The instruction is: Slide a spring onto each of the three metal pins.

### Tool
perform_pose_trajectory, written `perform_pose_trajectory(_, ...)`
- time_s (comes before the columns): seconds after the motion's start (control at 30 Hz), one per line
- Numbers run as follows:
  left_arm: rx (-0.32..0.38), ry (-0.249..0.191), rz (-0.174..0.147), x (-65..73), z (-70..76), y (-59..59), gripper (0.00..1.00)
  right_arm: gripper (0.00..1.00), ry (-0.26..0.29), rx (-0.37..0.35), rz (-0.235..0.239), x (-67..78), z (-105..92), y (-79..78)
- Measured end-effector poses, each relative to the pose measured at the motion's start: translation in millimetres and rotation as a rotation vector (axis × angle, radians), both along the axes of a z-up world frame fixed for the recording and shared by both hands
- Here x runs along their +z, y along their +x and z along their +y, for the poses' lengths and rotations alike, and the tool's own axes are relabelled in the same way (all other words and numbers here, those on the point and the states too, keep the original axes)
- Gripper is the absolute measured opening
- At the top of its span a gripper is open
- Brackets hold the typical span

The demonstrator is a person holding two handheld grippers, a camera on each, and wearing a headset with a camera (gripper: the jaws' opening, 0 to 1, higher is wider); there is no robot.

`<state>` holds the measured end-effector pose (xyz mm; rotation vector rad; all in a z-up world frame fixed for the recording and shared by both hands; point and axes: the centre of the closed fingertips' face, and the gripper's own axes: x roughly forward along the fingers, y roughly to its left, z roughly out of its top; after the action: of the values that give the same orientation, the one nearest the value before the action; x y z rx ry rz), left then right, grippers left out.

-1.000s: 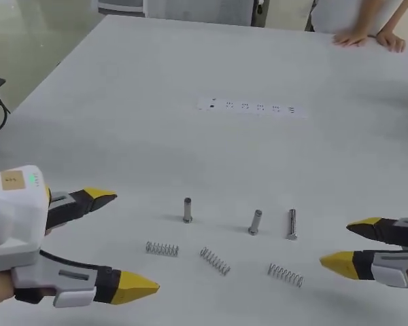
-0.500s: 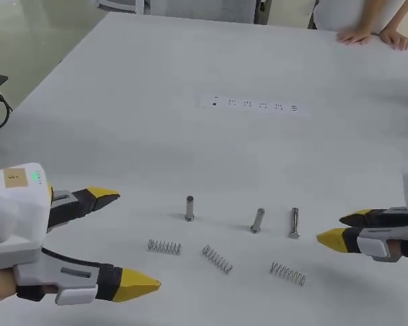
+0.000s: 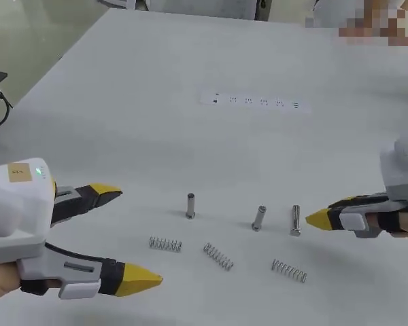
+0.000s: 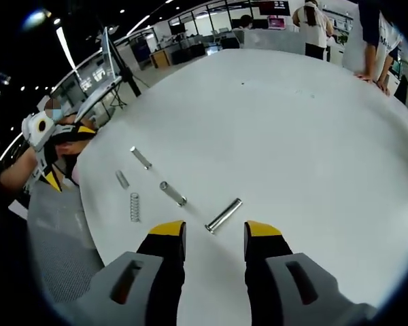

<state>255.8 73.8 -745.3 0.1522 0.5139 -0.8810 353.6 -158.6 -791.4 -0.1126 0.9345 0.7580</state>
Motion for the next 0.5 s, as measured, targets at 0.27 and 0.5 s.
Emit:
perform_pose_trajectory(0.27,0.006,-0.014,-0.003,0.9,2.5,2.6,0.86,0.30,-0.004,-0.052,0.072,-7.5,2.8,7.5)
perform_pose_trajectory(0.5,0.000,-0.010,0.006,-0.7,1.8,2.3,0.85,0.27,-0.014,-0.066,0.100,-11.2,3.2,11.1)
